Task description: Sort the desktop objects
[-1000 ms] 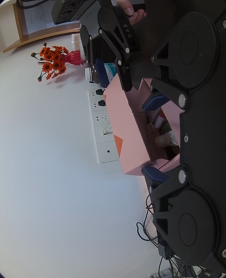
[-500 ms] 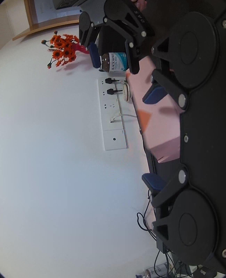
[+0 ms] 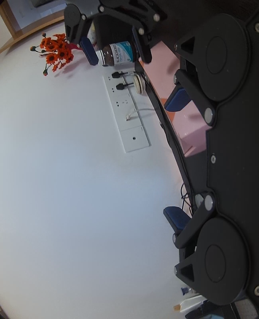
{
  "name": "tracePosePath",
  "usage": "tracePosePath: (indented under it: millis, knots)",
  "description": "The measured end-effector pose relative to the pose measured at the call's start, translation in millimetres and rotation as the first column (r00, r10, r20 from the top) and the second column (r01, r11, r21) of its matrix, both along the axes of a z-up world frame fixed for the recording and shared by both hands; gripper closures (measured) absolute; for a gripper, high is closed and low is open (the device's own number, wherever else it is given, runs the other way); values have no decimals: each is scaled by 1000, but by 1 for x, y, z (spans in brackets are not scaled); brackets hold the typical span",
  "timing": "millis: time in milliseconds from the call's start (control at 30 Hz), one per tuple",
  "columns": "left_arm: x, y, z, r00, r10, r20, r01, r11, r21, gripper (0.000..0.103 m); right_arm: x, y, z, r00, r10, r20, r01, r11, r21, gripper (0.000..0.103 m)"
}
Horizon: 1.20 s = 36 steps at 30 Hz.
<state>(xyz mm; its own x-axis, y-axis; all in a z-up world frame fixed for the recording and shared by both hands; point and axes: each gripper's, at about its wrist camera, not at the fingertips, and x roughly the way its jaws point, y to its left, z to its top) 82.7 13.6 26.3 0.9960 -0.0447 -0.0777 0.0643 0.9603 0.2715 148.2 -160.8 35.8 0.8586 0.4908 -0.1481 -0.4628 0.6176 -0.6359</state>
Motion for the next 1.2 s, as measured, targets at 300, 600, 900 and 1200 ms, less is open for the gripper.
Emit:
tracePosePath:
  millis: [300, 600, 900, 1200]
  knots:
    - [-8, 11, 3, 996, 79, -39, -81, 996, -34, 0, -22, 12, -13, 995, 104, -6, -104, 987, -124, 1]
    - [-35, 12, -4, 998, 9, 63, -3, 996, -86, 0, -26, 35, -39, 994, 106, -3, -103, 960, -261, 12]
    - [-36, 11, -1, 976, -217, 26, 219, 964, -149, 0, -11, 59, -54, 993, 115, 11, -103, 925, -365, 20]
    - [-14, 5, -6, 968, -246, -44, 240, 963, -122, 0, 0, 47, -30, 983, 135, -128, -165, 950, -265, 35]
